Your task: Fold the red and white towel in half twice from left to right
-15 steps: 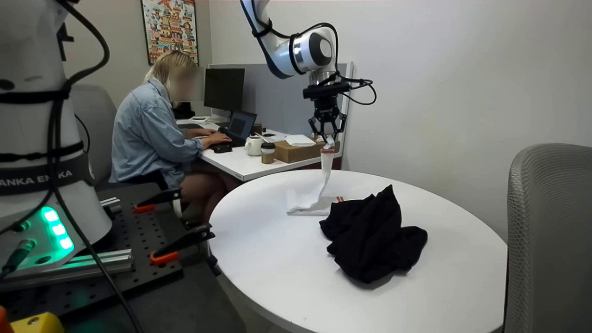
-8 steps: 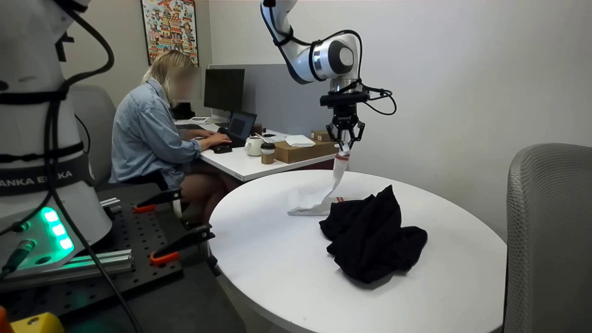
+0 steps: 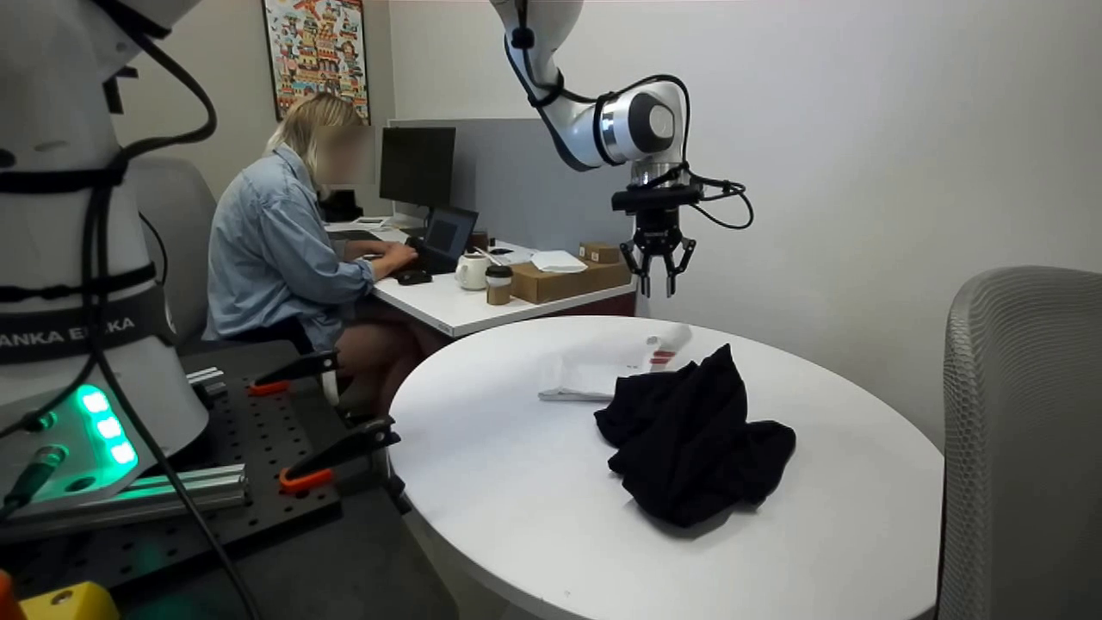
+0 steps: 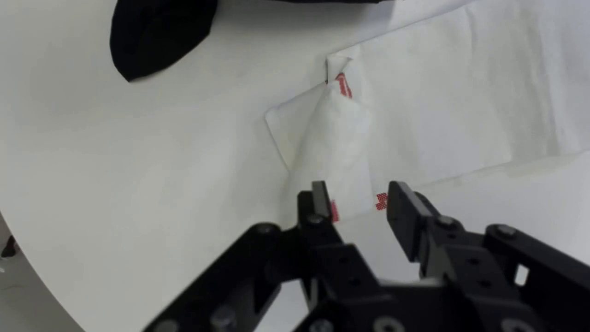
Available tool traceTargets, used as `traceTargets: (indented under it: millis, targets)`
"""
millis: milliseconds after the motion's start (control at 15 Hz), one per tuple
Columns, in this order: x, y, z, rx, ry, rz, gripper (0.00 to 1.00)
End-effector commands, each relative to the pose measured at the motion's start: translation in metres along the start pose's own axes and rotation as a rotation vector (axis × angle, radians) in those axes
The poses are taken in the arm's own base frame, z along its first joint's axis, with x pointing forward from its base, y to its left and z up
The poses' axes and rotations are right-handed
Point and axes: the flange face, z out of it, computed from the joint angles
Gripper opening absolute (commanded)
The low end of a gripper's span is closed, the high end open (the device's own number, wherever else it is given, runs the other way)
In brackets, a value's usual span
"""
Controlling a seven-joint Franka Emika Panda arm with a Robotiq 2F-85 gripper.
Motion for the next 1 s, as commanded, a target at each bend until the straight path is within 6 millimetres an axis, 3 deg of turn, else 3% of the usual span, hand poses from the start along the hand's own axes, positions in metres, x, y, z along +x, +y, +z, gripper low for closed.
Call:
traceTargets:
  millis: [0, 267, 600, 933]
  targets:
    - [0.013, 0.001, 0.000, -0.004, -0.010, 0.002, 0.70]
    - [0.016, -0.007, -0.006, -0.008, 0.007, -0.008, 0.98]
    - [0.011, -0.038, -0.007, 0.007, 0.016, -0.040, 1.00]
    - [-0.005, -0.079, 0.016, 0.008, 0.004, -0.067, 1.00]
